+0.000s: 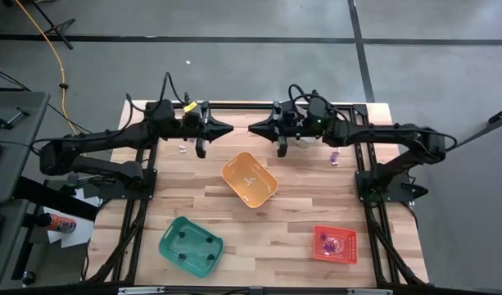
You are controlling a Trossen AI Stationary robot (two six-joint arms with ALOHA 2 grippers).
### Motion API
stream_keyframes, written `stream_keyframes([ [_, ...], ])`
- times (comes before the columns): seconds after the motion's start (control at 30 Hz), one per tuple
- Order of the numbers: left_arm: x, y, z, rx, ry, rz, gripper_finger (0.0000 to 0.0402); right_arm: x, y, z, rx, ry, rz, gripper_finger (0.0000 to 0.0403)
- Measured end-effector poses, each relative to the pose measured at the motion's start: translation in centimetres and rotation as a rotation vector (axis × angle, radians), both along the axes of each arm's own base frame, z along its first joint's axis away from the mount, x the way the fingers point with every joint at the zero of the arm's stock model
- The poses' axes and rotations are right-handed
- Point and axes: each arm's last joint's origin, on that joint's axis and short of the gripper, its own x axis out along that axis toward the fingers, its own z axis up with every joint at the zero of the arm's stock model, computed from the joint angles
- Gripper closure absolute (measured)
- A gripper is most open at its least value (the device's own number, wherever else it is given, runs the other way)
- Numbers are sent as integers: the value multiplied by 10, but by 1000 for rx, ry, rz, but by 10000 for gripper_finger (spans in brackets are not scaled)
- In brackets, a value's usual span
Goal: Sort Halloween decoration
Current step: Put the purple spider toy into the orange bin
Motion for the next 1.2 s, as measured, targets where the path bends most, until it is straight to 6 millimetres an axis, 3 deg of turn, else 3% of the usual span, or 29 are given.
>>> stream_keyframes([
  [0.43, 1, -1, 0, 0, -1, 35, 399, 1, -1, -1, 4, 4, -2, 402],
  [0.57, 1, 0, 0, -1, -1, 45, 399, 0, 9, -3, 99, 60, 191, 402],
  [0.7, 0, 3, 0, -1, 1, 57, 399, -5, 39, -25, 330, 389, 510, 402],
  [0.83, -2, 8, -1, -2, 5, 79, 399, -25, 87, -57, 464, 845, 596, 402],
  [1.03, -5, 17, -1, -4, 8, 121, 399, -77, 161, -113, 574, 1478, 522, 402],
  [1.2, -8, 24, -1, -6, 12, 154, 399, -122, 210, -153, 771, 1829, 322, 402],
])
